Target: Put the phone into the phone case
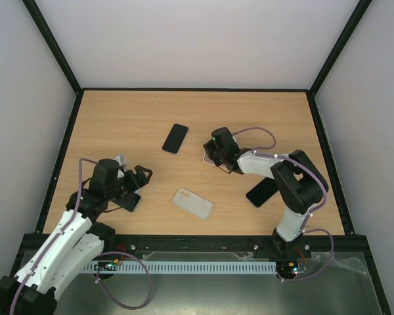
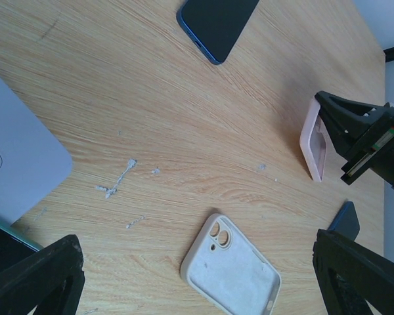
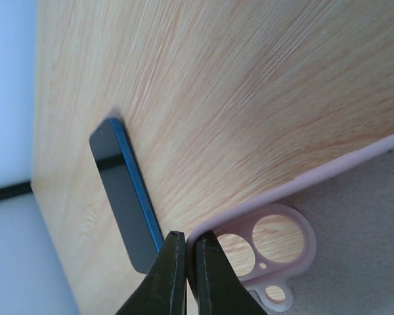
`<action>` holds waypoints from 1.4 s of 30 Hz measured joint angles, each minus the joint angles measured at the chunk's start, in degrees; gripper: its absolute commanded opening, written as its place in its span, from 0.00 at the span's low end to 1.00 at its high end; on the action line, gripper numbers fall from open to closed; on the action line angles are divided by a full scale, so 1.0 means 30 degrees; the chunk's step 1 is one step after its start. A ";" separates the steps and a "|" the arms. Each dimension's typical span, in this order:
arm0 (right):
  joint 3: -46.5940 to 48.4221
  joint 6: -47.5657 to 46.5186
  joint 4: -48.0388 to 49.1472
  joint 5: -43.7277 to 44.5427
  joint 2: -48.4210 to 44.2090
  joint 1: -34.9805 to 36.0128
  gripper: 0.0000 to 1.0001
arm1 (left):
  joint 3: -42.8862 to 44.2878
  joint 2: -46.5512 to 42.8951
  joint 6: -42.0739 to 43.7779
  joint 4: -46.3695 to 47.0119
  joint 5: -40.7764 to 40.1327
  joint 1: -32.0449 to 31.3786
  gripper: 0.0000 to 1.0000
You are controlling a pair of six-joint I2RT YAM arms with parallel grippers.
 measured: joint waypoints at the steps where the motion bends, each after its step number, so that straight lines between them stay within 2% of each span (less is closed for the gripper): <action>1: 0.0095 0.0911 -0.0117 0.0321 0.0000 0.0029 0.02 | 0.0000 -0.0022 -0.0022 -0.0007 -0.0044 0.0000 0.94; 14: 0.1982 0.7723 -0.2798 0.3002 0.0109 0.0036 0.02 | 0.0000 -0.0226 -0.0226 -0.0117 -0.0219 -0.0029 0.94; 25: 0.2113 0.8531 -0.3534 0.3322 0.0350 0.0612 0.03 | 0.0000 -0.0240 -0.0219 -0.0364 -0.0401 -0.0036 0.94; 30: 0.1144 0.7825 -0.2543 0.2834 0.0284 0.0612 0.22 | 0.0087 -0.0066 -0.0138 -0.0481 -0.0401 -0.0036 0.94; 34: 0.0117 0.6324 -0.2251 0.2266 0.0087 0.0495 0.41 | 0.0233 0.0022 0.0051 -0.0721 -0.0401 -0.0036 0.94; 39: -0.1479 0.3082 -0.1545 0.1457 -0.1384 -0.0007 0.60 | 0.0379 0.0029 0.0219 -0.0765 -0.0408 -0.0058 0.95; 42: -0.1552 0.0306 -0.1712 0.1537 -0.2463 -0.0211 0.68 | 0.0379 0.0058 0.0299 -0.0736 -0.0386 -0.0124 0.95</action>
